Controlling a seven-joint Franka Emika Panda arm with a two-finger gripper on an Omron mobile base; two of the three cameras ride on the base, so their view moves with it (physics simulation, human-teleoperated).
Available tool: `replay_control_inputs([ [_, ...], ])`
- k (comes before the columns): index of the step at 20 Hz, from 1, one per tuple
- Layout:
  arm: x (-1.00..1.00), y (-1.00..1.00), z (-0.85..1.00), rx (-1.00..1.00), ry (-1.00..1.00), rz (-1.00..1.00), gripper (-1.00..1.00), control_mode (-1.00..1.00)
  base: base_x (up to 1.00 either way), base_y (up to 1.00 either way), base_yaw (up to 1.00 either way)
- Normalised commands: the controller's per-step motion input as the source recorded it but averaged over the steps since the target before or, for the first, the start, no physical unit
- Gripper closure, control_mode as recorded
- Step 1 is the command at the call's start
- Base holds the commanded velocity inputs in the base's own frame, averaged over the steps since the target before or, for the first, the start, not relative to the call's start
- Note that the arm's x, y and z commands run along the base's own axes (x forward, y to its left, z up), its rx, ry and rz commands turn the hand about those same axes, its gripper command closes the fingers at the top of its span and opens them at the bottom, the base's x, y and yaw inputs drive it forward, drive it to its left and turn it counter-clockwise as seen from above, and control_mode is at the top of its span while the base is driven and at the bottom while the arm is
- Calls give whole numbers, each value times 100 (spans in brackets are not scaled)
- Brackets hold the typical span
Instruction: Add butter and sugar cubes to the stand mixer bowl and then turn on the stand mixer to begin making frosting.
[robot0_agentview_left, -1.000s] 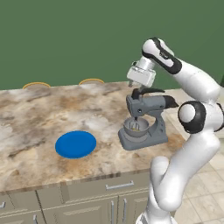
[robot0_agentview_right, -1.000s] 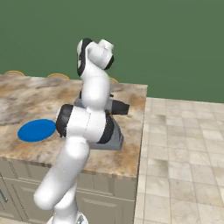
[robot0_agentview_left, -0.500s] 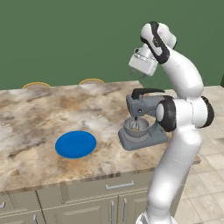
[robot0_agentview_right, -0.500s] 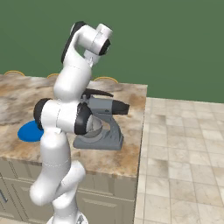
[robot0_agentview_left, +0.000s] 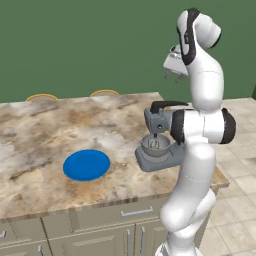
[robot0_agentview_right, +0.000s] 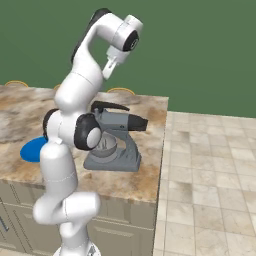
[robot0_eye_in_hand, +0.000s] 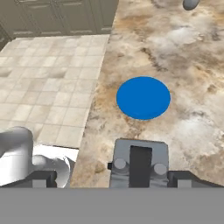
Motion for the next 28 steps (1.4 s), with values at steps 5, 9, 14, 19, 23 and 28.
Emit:
replay_control_inputs([
  [5, -72, -18, -13, 0, -11, -17, -100, -100, 0, 0, 0],
  [9, -61, -3, -38, 0, -11, -17, -100, -100, 0, 0, 0],
  [14, -25, 0, -62, 0, -12, -14, -100, -100, 0, 0, 0],
  [19, 5, -2, -43, 0, -13, -3, -100, -100, 0, 0, 0],
  [23, -7, -13, -28, 0, -21, -2, -100, -100, 0, 0, 0],
  [28, -20, -3, -5, 0, -15, -12, -100, -100, 0, 0, 0],
])
